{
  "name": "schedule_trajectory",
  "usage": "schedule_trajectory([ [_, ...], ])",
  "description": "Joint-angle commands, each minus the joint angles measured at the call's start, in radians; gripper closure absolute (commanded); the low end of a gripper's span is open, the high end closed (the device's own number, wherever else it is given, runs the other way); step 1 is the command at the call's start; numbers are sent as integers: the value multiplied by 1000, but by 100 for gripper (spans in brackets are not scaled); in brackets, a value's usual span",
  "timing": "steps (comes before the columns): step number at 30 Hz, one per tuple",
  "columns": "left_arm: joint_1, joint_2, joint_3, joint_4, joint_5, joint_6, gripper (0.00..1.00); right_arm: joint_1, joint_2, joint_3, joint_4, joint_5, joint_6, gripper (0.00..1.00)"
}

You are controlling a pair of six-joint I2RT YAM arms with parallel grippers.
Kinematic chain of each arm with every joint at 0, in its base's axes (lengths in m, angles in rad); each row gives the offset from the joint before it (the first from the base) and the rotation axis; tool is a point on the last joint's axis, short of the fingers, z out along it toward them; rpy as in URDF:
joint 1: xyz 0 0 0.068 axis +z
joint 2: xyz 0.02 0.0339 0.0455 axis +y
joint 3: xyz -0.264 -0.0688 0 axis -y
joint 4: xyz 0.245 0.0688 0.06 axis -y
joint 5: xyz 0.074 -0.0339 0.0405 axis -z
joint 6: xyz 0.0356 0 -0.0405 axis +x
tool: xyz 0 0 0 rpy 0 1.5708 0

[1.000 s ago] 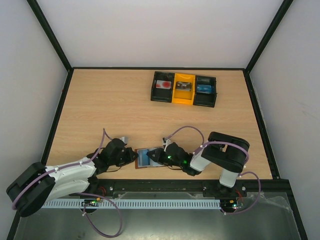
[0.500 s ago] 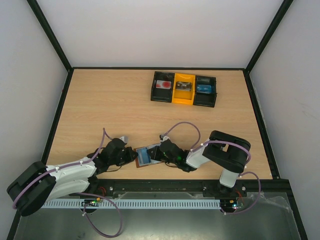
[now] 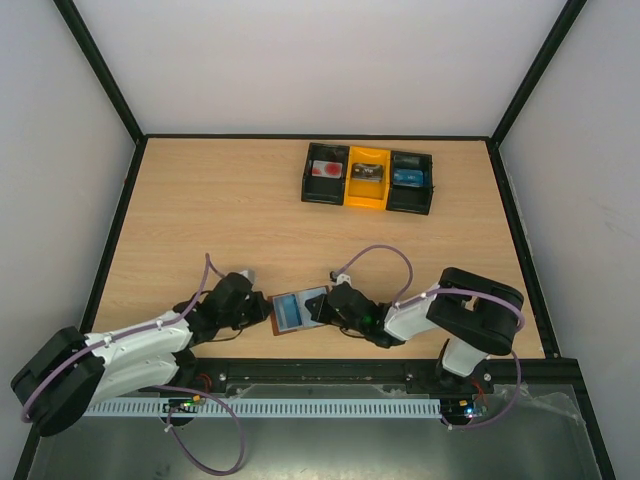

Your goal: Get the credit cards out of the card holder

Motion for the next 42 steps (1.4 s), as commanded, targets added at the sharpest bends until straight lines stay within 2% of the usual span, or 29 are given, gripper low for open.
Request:
schedule_trajectory([
  [1, -1, -20, 68, -75, 0, 20, 92, 6, 28, -27, 66, -32, 12, 98],
  [6, -3, -37, 63, -3, 80, -23, 65, 14, 83, -29, 125, -64, 36, 94],
  [9, -8, -33, 57, 15, 87, -39, 57, 14, 90, -40, 142, -65, 43, 94],
  [36, -8, 124, 19, 136, 64, -89, 54, 31, 99, -52, 173, -64, 59, 93],
  [42, -8, 164, 14, 189, 88, -94, 55, 32, 127, -62, 230, -87, 80, 91],
])
